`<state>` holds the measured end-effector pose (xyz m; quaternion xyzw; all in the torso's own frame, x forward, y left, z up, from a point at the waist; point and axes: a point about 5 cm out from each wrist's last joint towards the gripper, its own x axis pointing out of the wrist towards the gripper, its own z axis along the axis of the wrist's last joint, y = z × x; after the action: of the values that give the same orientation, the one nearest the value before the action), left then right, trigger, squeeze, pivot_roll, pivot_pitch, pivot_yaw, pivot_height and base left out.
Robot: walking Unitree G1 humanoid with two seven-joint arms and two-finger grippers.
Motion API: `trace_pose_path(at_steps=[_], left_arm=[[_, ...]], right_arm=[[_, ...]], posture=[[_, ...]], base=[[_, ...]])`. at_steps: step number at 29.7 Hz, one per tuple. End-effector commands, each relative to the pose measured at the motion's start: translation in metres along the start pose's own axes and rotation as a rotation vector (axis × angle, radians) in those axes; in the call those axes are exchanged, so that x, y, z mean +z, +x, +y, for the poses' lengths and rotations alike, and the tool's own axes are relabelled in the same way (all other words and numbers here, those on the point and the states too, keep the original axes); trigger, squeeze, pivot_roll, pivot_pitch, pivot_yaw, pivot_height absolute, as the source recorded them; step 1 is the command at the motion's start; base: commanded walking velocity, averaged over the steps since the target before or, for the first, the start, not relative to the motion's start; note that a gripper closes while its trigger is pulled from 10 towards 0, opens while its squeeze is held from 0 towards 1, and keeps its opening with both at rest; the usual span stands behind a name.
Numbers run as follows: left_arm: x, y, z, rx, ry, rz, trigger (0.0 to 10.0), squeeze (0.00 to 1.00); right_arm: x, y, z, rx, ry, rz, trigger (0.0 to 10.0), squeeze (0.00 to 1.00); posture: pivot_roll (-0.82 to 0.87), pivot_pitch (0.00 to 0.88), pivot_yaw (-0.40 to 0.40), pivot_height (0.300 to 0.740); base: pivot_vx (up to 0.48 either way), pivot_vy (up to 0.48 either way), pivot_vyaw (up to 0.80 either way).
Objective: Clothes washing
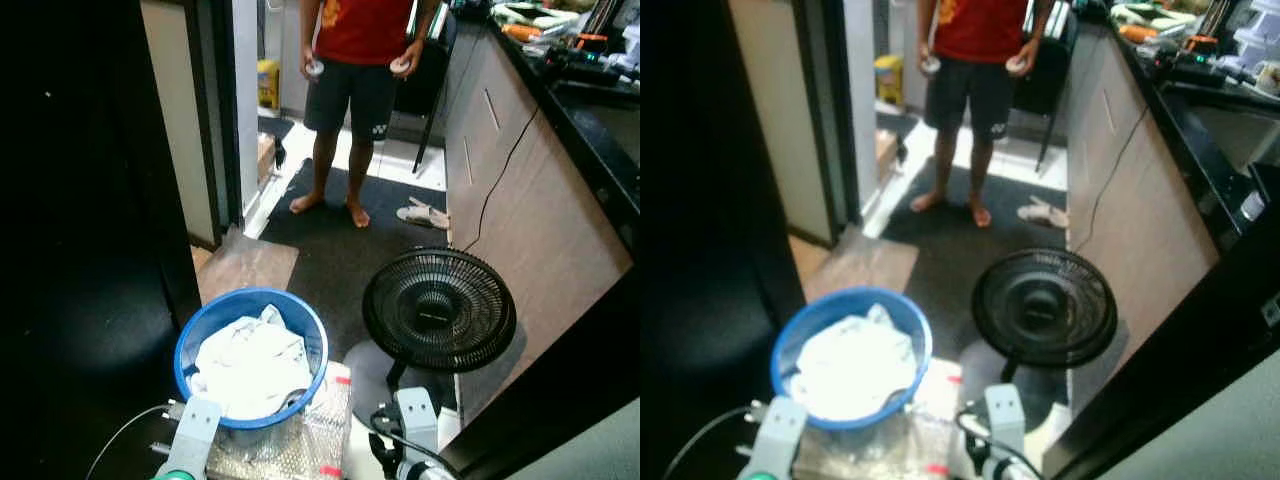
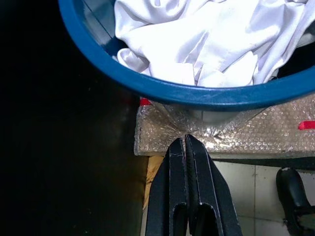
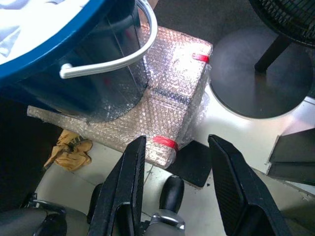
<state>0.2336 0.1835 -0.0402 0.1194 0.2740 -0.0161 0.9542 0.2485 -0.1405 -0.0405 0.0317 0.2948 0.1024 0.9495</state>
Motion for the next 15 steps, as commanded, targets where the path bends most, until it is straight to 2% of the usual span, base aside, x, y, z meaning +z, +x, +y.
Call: trace_pose_path(at_steps=[1,13,15], left_arm=[[-0.009,-0.003,-0.003,-0.012,0.007,0.031,10.0,0.0],[-0.009,-0.004,-0.003,-0.008,0.005,0.025,10.0,0.0],[0.002,-0.002,0.0,-0.007,0.034,-0.035,10.0,0.0]], right_arm=[[-0.006,-0.003,-0.003,-0.008,0.005,0.021,10.0,0.0],[-0.002,-0.001,0.0,0.0,0.019,-0.002,10.0,0.0],[0.012,0.002,0.001,0.013,0.027,-0.072,10.0,0.0]], posture=[[0.06,0.008,-0.022,0.74],[0.06,0.018,-0.022,0.74],[0.07,0.025,-0.025,0.74]], base=[[0.0,0.0,0.0],[0.0,0.0,0.0],[0.0,0.0,0.0]])
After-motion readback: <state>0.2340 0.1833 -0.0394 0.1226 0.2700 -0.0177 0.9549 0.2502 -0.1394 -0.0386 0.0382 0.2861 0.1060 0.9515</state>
